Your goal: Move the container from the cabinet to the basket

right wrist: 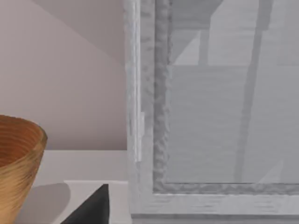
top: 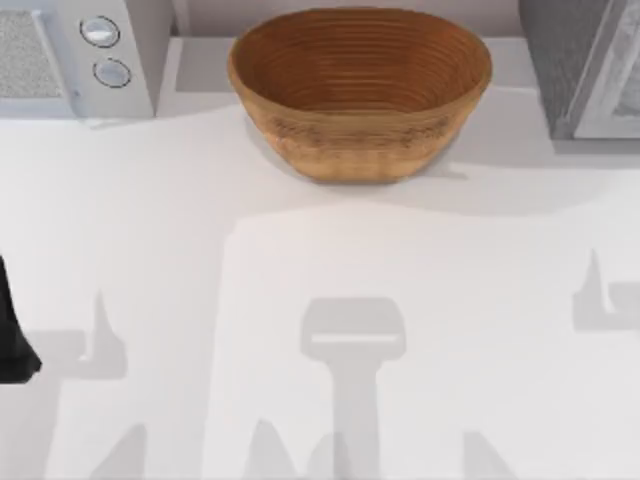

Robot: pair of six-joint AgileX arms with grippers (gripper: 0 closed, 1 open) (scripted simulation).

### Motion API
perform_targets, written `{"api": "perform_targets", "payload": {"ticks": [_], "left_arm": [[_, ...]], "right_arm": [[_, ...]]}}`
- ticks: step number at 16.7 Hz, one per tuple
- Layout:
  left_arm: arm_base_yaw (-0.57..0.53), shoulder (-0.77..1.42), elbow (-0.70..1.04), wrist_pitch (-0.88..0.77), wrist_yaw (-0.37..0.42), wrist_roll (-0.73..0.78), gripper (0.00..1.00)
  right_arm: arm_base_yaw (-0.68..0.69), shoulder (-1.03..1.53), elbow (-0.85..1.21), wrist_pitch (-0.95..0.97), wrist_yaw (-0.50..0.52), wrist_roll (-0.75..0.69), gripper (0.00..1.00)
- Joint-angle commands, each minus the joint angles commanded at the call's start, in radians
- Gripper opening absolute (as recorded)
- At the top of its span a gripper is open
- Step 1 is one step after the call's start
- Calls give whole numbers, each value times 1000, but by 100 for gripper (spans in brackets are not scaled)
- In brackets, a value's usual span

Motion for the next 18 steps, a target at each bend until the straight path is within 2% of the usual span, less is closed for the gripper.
{"api": "perform_targets", "payload": {"ticks": [7, 11, 15, 18], "left_arm": [[0, 0, 0, 0, 0, 0, 100], [0, 0, 0, 0, 0, 0, 100], [0, 0, 0, 0, 0, 0, 100], [0, 0, 0, 0, 0, 0, 100]], "right_arm": [[66, 487, 679, -154, 73, 6, 100], [102, 738, 1001, -233, 110, 10, 100], [128, 924, 1253, -292, 137, 12, 100], [139, 1001, 1349, -316, 149, 14, 100]]}}
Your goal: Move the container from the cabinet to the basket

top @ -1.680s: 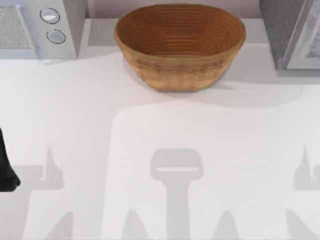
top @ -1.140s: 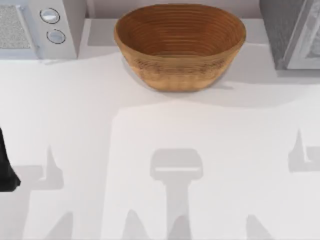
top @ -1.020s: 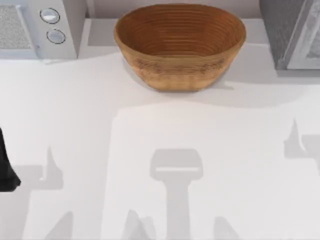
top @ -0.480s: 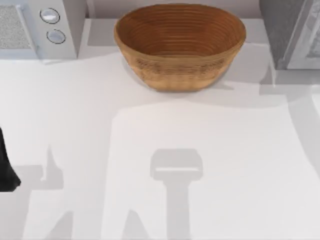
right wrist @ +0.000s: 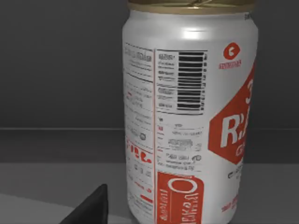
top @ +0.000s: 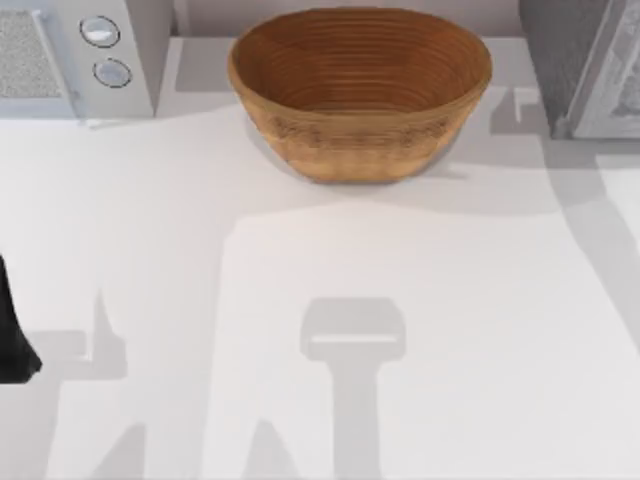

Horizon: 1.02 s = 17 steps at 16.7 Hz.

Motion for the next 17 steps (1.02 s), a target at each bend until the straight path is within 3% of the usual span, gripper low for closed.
{"api": "perform_targets", "payload": {"ticks": [17], "left_arm": [[0, 0, 0, 0, 0, 0, 100]], "right_arm": [[30, 98, 54, 47, 44, -1, 100]]}}
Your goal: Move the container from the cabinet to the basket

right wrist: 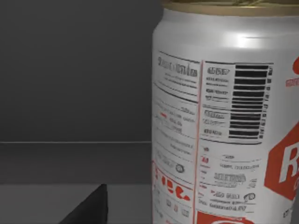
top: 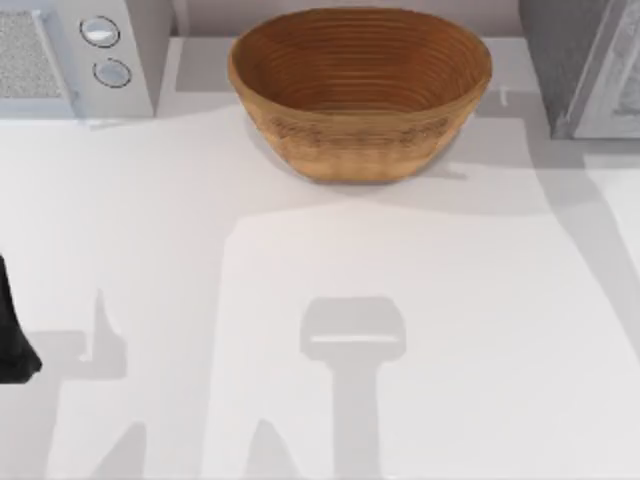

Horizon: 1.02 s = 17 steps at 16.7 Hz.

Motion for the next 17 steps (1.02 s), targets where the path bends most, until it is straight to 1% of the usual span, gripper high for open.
{"api": "perform_targets", "payload": {"ticks": [8, 12, 17], "left_arm": [[0, 0, 0, 0, 0, 0, 100], [0, 0, 0, 0, 0, 0, 100], [0, 0, 0, 0, 0, 0, 100]], "right_arm": [[-39, 207, 197, 13, -38, 0, 100], [-41, 216, 206, 13, -39, 0, 100], [-41, 216, 206, 13, -39, 0, 62]]}}
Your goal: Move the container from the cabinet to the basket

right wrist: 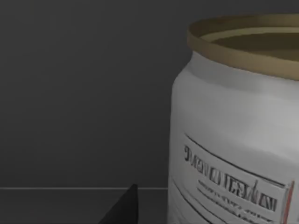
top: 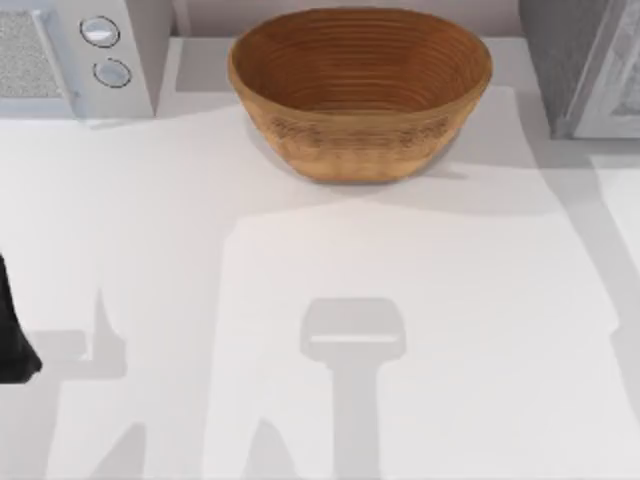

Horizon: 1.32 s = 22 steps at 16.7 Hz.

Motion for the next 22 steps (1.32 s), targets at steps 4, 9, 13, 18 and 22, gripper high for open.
{"api": "perform_targets", "payload": {"ticks": [4, 9, 13, 18, 22], "left_arm": [[0, 0, 0, 0, 0, 0, 100], [0, 0, 0, 0, 0, 0, 100], [0, 0, 0, 0, 0, 0, 100], [0, 0, 0, 0, 0, 0, 100], [0, 0, 0, 0, 0, 0, 100]], "right_arm": [[0, 0, 0, 0, 0, 0, 32], [0, 0, 0, 0, 0, 0, 0], [0, 0, 0, 0, 0, 0, 0], [3, -4, 0, -3, 2, 1, 0], [66, -105, 14, -117, 70, -1, 0]]}}
